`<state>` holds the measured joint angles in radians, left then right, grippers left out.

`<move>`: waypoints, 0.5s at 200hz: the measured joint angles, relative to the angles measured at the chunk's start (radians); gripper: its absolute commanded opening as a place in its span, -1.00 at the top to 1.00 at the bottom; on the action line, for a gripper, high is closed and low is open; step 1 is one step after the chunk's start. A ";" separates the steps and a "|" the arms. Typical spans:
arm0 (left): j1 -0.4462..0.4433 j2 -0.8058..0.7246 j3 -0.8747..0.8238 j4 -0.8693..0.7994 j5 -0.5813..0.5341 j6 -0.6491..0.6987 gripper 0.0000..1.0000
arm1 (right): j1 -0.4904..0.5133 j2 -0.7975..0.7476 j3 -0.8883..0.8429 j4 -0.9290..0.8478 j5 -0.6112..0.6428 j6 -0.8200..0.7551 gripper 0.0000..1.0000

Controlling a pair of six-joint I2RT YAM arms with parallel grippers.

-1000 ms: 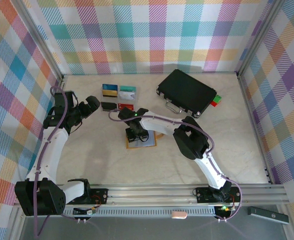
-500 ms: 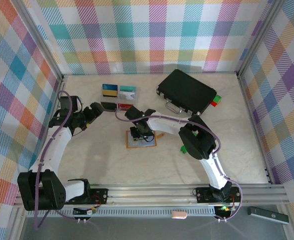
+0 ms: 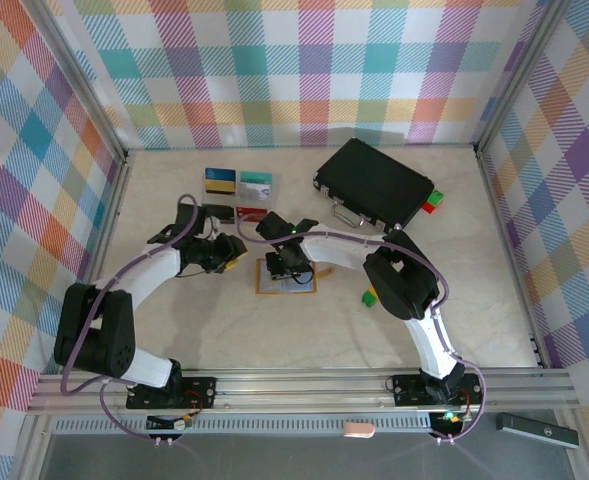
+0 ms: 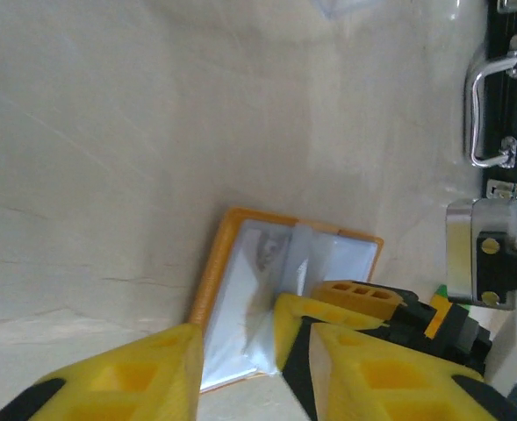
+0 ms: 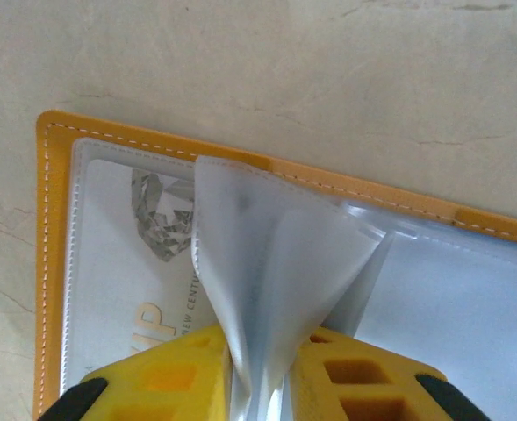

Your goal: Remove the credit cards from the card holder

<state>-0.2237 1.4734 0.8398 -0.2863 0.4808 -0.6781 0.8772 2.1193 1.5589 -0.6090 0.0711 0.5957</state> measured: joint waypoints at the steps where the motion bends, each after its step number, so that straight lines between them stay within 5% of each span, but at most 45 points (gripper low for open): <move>1: -0.002 0.003 0.000 0.002 0.002 -0.003 0.48 | 0.000 0.000 -0.001 0.000 0.000 0.000 0.54; 41: -0.069 0.111 0.000 0.092 0.055 -0.043 0.81 | -0.001 -0.013 -0.023 0.018 -0.001 0.003 0.54; 100: -0.100 0.242 0.001 0.140 0.084 -0.067 0.95 | -0.002 -0.016 -0.027 0.019 -0.002 0.003 0.48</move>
<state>-0.3237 1.7153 0.8406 -0.1467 0.5652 -0.7452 0.8753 2.1036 1.5318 -0.5900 0.0696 0.5991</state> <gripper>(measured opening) 0.054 0.252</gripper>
